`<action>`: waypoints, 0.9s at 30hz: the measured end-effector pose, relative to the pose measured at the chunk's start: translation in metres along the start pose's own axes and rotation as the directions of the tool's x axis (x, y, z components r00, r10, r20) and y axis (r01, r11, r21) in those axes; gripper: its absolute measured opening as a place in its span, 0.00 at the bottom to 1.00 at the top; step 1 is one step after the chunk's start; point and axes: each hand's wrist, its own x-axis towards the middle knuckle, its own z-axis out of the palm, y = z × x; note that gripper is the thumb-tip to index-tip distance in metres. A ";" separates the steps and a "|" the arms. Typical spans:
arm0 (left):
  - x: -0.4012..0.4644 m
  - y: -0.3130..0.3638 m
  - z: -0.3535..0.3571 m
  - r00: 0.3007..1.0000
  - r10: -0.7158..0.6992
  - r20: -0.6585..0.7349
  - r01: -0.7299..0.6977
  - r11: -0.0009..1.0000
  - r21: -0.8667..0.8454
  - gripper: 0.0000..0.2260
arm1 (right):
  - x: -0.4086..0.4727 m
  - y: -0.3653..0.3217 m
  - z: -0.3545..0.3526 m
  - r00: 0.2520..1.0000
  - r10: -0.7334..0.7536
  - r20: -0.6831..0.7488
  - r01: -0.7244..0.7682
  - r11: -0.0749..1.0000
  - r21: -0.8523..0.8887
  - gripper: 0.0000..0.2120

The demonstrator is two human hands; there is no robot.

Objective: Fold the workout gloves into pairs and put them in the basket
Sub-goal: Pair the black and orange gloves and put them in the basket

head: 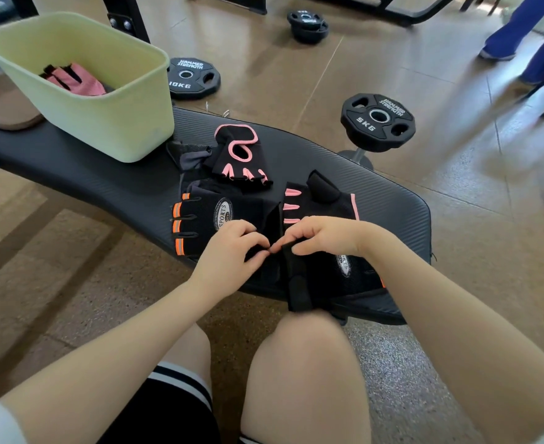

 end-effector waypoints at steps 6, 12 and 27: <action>-0.003 -0.001 0.005 0.998 -0.041 -0.048 0.039 0.998 -0.045 0.14 | -0.003 -0.006 -0.009 0.954 0.004 -0.301 0.027 0.995 0.098 0.09; -0.004 0.003 0.002 0.998 0.016 -0.065 -0.016 1.000 -0.012 0.17 | 0.031 -0.008 -0.001 0.809 0.091 -0.581 -0.270 0.935 -0.230 0.16; 0.002 0.002 -0.007 0.999 0.052 -0.009 -0.052 0.998 0.020 0.29 | 0.031 0.009 0.017 0.460 -0.436 -0.773 -0.029 0.863 -0.504 0.07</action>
